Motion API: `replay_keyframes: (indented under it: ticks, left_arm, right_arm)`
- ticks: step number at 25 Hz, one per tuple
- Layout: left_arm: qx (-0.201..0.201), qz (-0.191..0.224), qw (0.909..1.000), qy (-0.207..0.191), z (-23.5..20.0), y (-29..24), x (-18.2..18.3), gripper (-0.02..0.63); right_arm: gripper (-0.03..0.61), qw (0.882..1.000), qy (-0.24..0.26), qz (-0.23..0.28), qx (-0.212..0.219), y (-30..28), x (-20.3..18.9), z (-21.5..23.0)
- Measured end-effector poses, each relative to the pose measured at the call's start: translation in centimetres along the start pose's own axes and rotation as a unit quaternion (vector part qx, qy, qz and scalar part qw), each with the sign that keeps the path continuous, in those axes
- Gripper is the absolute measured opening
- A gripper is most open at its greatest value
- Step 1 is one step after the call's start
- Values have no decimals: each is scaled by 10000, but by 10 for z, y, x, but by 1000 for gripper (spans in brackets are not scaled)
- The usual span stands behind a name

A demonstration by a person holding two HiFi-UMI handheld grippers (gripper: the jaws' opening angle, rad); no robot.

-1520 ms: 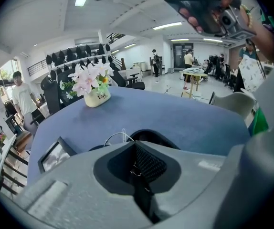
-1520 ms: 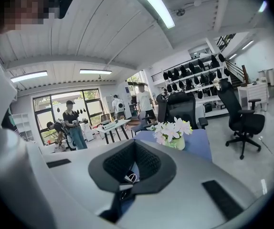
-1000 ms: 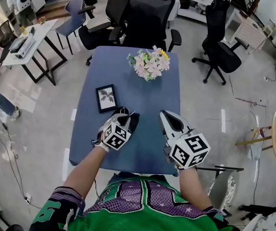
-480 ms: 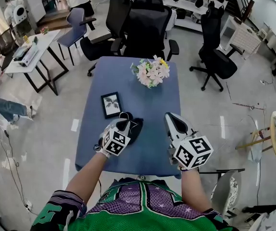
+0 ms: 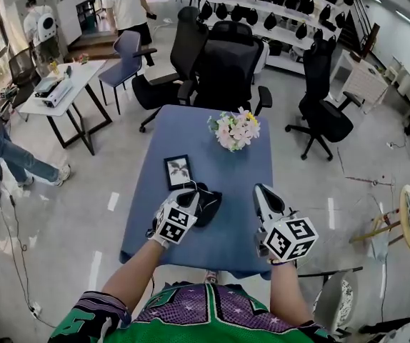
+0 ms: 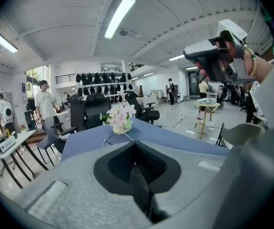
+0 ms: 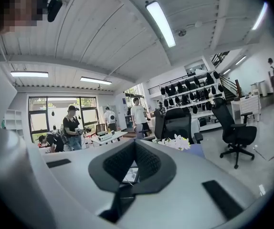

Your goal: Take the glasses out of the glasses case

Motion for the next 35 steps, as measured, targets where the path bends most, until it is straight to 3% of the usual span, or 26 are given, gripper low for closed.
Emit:
replay_keyframes:
  ticks: [9,17,35]
  left_arm:
    - [26,699,9957,602,-10,65,23,17]
    - [93,1374,9841,1118,-22,134,37,17]
    - [307,2446,9595,1366,-37,249,64,17]
  right_arm:
    - [3,9998,161,117,72,5,9,-33]
    - [3,9990,346,199,192,10,10,-69]
    - [3,9949,517,867,-54,51,26,-102]
Point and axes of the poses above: the fingertips, and each gripper's own axes: y backward along the fingers, z to its right, x out of its top, the point moved 2 cm from there along y, backward along the fingers, and after that the axes turned 10 degrees about -z, right-handed, at the moved point
